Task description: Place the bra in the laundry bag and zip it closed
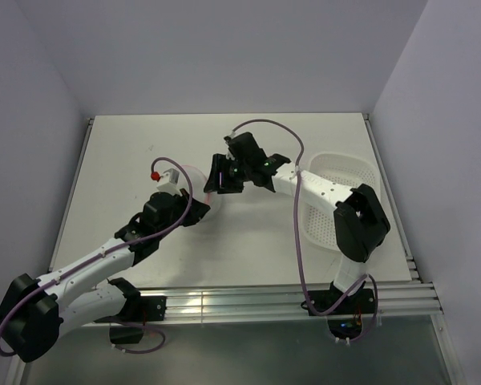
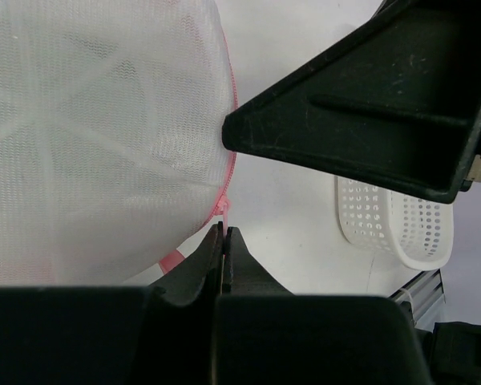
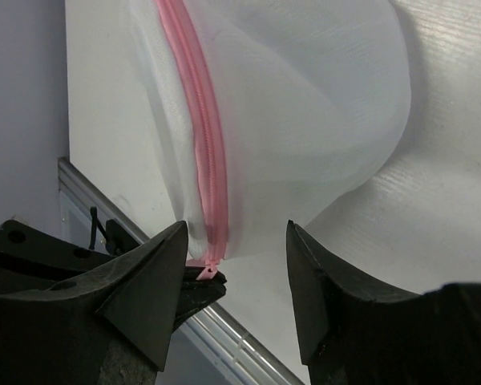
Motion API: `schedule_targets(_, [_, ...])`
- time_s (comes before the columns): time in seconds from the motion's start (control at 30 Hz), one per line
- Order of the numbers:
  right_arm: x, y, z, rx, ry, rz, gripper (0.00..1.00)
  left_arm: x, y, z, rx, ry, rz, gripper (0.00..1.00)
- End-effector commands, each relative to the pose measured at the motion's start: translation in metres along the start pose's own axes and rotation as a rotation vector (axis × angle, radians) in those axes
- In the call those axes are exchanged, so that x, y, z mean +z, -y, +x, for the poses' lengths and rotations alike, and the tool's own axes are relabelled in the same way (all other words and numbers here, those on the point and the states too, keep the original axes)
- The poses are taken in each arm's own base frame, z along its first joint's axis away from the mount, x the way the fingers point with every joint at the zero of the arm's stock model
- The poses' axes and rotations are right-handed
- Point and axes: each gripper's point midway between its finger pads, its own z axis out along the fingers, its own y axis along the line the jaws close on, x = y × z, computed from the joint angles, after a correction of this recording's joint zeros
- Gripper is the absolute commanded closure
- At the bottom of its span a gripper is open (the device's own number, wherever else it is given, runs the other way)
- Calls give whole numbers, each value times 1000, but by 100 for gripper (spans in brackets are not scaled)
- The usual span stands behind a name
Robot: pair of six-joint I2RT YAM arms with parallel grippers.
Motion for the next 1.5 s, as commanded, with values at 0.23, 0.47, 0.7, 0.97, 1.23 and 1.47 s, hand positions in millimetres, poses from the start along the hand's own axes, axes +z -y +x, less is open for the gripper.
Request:
schedule_targets(0.23, [6,-28,-19,-22,57,-58,47,-4,20,-15,10,33,56,100])
schedule_targets(0.47, [14,-25,-18,-14,49,-53,64,-6,19,-15,11,32,51,100])
schedule_targets(0.7, [17,-27,-26,-3,60,-46,94,-13,9,-13,5,36,12,100])
schedule_targets(0.97, [11,-21,-42,5,71,-48,99,-24,-26,-11,-37,51,-114,100])
schedule_targets(1.23, [1,-10,-52,11,80,-46,99,-30,-66,-11,-94,67,-221,100])
schedule_targets(1.47, [-3,-5,-52,12,82,-45,100,-30,-65,-14,-95,71,-201,100])
